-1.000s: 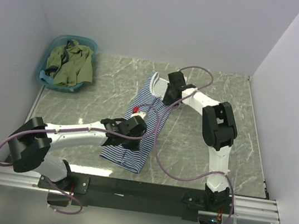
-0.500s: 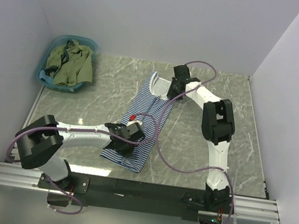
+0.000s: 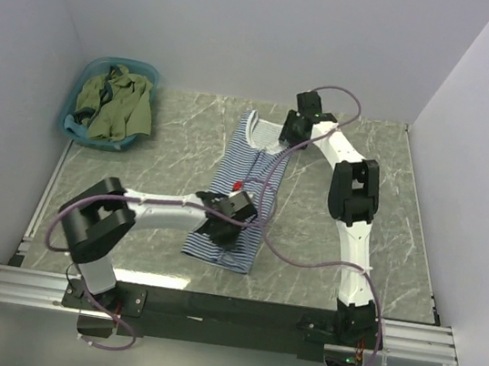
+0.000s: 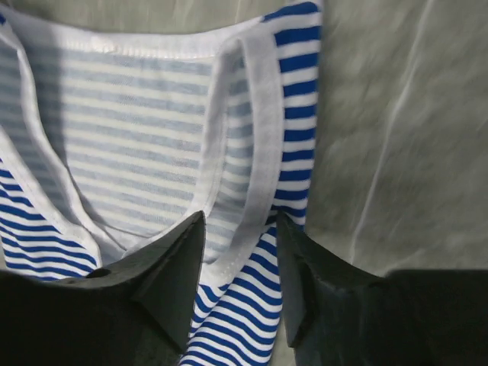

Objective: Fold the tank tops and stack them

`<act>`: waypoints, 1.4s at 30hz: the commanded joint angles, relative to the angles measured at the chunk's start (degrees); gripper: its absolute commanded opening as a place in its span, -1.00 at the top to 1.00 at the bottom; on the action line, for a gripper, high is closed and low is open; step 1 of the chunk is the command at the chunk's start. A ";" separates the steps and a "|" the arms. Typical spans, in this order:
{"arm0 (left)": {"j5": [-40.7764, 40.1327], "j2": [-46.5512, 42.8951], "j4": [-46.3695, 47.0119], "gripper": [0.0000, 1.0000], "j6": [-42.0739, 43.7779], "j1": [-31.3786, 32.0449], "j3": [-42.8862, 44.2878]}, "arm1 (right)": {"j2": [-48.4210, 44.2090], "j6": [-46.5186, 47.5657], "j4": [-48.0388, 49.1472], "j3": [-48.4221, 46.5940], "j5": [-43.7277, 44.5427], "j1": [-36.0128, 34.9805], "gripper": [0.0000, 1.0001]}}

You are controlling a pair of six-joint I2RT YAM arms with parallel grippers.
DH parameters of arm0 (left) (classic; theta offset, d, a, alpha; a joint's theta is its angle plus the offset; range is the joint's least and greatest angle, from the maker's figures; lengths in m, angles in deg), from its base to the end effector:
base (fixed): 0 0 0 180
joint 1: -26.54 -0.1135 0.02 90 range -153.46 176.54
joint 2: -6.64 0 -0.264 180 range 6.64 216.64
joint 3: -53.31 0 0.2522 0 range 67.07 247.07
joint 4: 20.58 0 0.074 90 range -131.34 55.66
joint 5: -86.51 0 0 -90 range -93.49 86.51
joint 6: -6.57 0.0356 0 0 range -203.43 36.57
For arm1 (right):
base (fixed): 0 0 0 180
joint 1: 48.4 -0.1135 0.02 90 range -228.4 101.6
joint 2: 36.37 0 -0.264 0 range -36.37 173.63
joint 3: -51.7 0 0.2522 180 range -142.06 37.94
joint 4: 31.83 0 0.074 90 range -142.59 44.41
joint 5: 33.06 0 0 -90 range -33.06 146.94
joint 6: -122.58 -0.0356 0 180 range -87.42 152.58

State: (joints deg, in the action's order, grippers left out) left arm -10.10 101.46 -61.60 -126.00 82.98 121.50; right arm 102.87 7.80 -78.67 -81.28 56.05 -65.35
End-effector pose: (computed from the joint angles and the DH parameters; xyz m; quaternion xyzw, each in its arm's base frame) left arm 0.1744 -0.2554 0.1624 0.1072 0.9736 -0.1104 0.1687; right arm 0.5130 0.1569 0.1707 0.0623 0.9465 0.1196 0.2931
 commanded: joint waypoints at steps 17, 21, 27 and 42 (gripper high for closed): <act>5.12 14.87 5.29 0.99 0.12 -2.57 22.04 | -33.31 -0.71 7.31 27.56 0.19 4.65 -0.31; 7.22 10.56 10.63 0.86 -0.50 -2.57 17.20 | -44.04 -4.13 14.00 44.39 -2.89 4.56 -0.29; 9.78 5.90 17.94 0.71 -3.39 -2.57 13.33 | -59.05 -10.01 24.01 62.69 -14.04 4.82 -0.21; 14.70 11.44 25.68 0.84 -8.32 -2.04 6.66 | -68.93 -16.27 27.63 72.56 -25.31 5.61 0.06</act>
State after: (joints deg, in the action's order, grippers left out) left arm 3.24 112.52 -37.41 -132.62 80.47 131.10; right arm 34.83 -7.06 -53.86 -7.80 33.63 -60.34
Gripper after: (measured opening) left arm 0.086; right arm 0.472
